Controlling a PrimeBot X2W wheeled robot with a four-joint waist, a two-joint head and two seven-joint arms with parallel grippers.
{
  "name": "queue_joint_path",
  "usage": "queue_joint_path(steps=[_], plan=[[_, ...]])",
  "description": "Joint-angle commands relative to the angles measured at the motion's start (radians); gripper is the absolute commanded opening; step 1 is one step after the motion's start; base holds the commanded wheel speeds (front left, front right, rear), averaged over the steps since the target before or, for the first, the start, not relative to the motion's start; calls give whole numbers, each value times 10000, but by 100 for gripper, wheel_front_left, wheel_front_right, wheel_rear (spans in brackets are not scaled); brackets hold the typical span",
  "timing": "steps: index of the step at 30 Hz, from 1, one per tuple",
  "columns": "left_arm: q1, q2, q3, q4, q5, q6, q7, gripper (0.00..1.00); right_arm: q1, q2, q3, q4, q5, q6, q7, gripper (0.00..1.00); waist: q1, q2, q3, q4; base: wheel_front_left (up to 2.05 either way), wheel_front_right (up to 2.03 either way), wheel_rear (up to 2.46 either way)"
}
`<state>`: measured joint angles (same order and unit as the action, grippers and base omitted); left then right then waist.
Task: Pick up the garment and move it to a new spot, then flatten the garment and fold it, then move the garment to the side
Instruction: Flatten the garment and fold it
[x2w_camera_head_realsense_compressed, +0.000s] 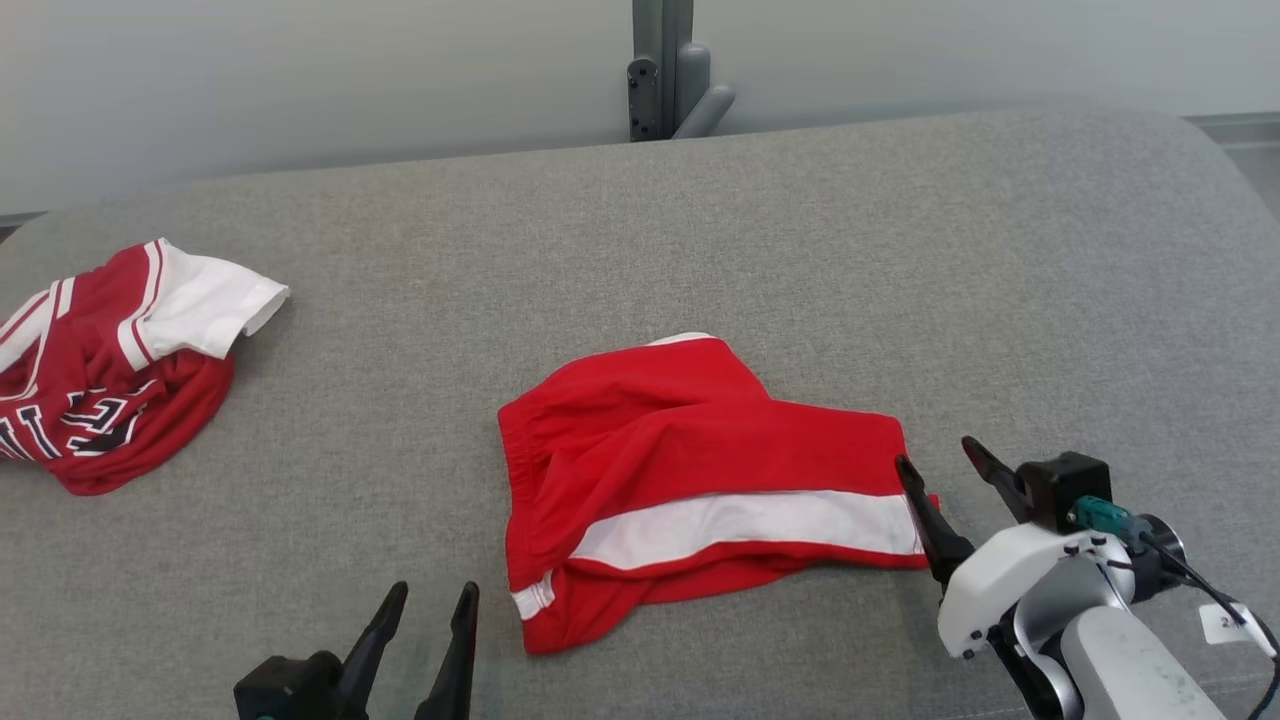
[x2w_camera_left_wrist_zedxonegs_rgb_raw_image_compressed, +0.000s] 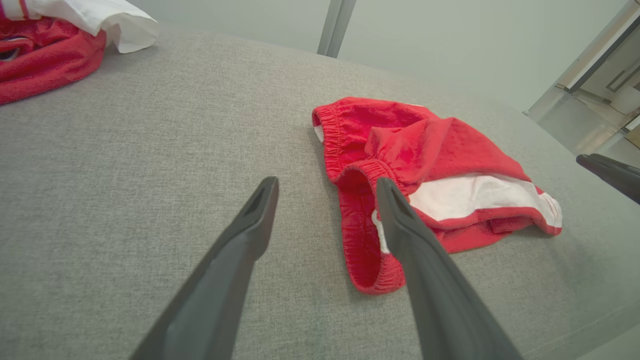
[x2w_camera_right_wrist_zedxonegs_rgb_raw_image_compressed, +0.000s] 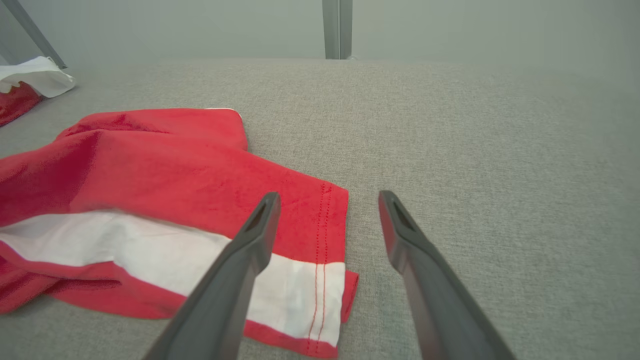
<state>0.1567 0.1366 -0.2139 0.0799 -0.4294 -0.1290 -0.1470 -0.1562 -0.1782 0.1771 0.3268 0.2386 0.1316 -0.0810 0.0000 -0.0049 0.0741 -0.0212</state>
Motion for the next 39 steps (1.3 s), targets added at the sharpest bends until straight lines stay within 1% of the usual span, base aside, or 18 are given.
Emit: queue_joint_path(steps=[1, 3, 4, 9, 19, 30, 39], plan=[[-173, 122, -102, -12, -145, -13, 148, 100, -170, -138, 153, 123, 77, -18, 232, 100, 0, 49, 284, -85, 0, 0, 0], [-398, 339, -537, -12, -682, -14, 694, 100, -736, -206, 493, 396, 395, -18, 846, 100, 0, 49, 549, -86, 0, 0, 0], [-468, 407, -675, -33, -861, -14, 840, 100, -879, -261, 577, 478, 420, -18, 977, 100, 0, 49, 623, -70, 0, 0, 0], [-724, 681, -1027, -144, -1390, -15, 1173, 100, -1182, -299, 770, 786, 741, -18, 1215, 100, 0, 49, 822, -5, 0, 0, 0], [-978, 937, -1439, -228, -1758, -16, 1353, 100, -1304, -300, 896, 1103, 1013, -18, 1191, 100, 0, 49, 978, -93, 0, 0, 0], [-1162, 1152, -1810, -314, -2073, -16, 1498, 100, -1473, -231, 1109, 1454, 1158, -18, 1046, 100, 0, 49, 1201, -45, 0, 0, 0], [-1312, 1323, -2124, -237, -2345, -17, 1416, 100, -1647, -219, 1319, 1729, 1284, -17, 861, 100, 0, 49, 1319, 3, 0, 0, 0]])
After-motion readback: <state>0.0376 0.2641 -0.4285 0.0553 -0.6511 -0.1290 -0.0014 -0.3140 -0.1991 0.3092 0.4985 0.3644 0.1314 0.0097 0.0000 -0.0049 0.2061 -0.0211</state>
